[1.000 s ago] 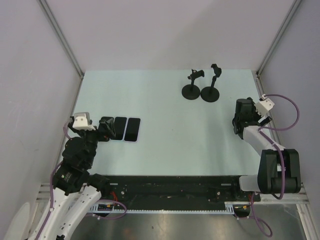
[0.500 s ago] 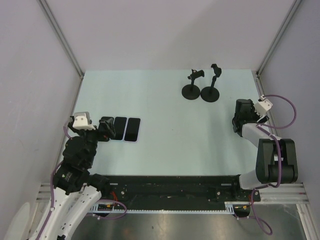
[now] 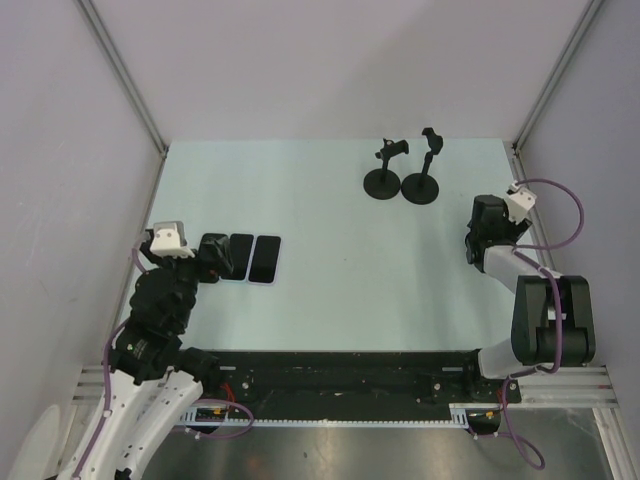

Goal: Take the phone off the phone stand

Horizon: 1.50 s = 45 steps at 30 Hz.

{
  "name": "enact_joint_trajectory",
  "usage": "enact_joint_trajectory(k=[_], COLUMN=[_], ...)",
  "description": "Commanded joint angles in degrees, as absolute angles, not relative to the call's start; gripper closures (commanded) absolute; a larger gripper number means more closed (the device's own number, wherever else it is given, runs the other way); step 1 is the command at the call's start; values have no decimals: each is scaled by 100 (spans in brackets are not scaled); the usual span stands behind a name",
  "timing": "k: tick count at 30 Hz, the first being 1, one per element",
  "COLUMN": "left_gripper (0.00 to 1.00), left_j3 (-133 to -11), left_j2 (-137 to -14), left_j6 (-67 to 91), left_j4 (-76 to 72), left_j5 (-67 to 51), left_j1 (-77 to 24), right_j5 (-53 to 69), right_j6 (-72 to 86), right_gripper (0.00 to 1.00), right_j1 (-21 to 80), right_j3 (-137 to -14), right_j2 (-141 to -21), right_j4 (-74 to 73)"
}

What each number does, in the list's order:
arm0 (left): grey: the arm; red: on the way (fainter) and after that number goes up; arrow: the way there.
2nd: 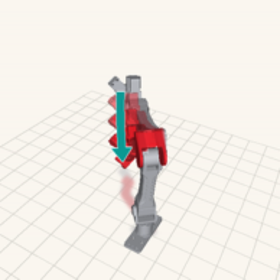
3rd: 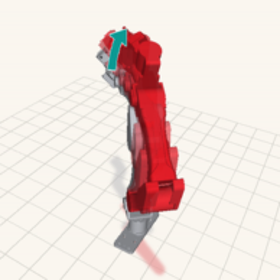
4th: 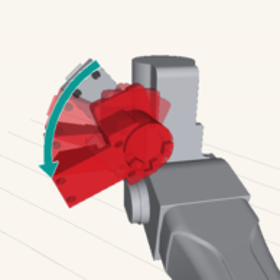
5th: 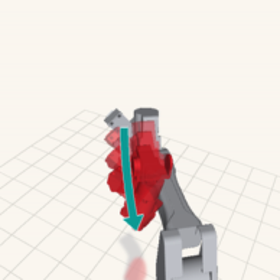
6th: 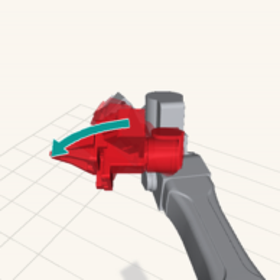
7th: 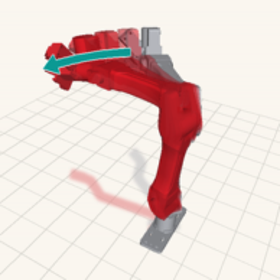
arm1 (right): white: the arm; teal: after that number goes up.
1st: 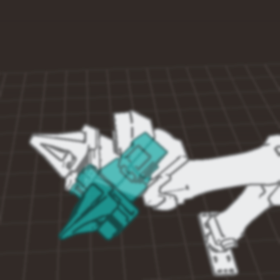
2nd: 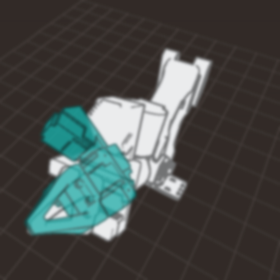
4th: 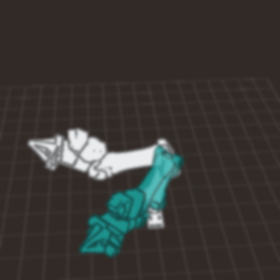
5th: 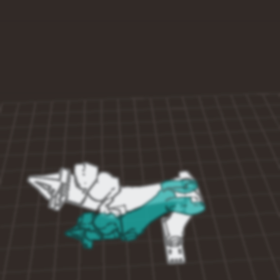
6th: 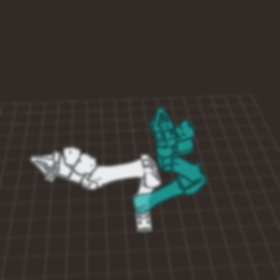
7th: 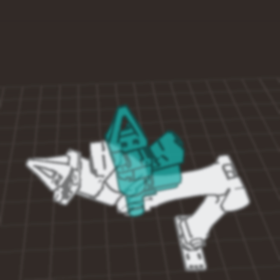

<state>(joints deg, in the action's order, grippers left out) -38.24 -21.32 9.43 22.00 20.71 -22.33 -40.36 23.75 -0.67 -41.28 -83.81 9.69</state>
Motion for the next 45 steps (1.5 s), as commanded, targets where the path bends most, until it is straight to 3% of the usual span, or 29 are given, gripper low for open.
enact_joint_trajectory(k=[1, 5, 11, 22, 25, 28, 29, 32, 35, 40, 45], left_gripper=[0, 0, 0, 0, 0, 0, 0, 0, 0, 0, 0], left_j3=[-3814, -3814, -3806, -3770, -3788, -3779, -3779, -3753, -3744, -3779, -3771], left_j2=[-2224, -2329, -2513, -2988, -3050, -2962, -2945, -2795, -2664, -2339, -1890], left_j6=[879, 835, 756, 598, 580, 598, 624, 659, 720, 826, 905], left_j4=[2083, 2083, 2057, 2004, 1995, 1969, 1960, 1942, 1907, 1899, 1899], left_j5=[2004, 1951, 1934, 2031, 1987, 1890, 1890, 1881, 1863, 1688, 1652], left_j1=[-2180, -2180, -2136, -1908, -1811, -1705, -1688, -1679, -1670, -1661, -1635], right_j5=[-2973, -1726, 374, 2056, 2171, 2241, 2259, 2276, 2207, 1812, 599], right_j6=[1346, 311, -570, -755, -870, -905, -931, -932, -914, -879, -353], right_gripper=[81, 87, 88, 87, 81, 56, 37, 13, 0, 0, 0], right_j1=[-158, -360, -492, -844, -844, -861, -861, -861, -844, -765, -686], right_j3=[-4517, -4982, -6028, -7767, -7963, -7989, -7989, -7989, -7989, -7981, -7586], right_j2=[-8542, -8990, -10148, -11733, -11865, -11804, -11760, -11471, -11050, -10241, -8890], right_j4=[2195, 2767, 2918, 2682, 2417, 2312, 2251, 1978, 1750, 1126, 721])
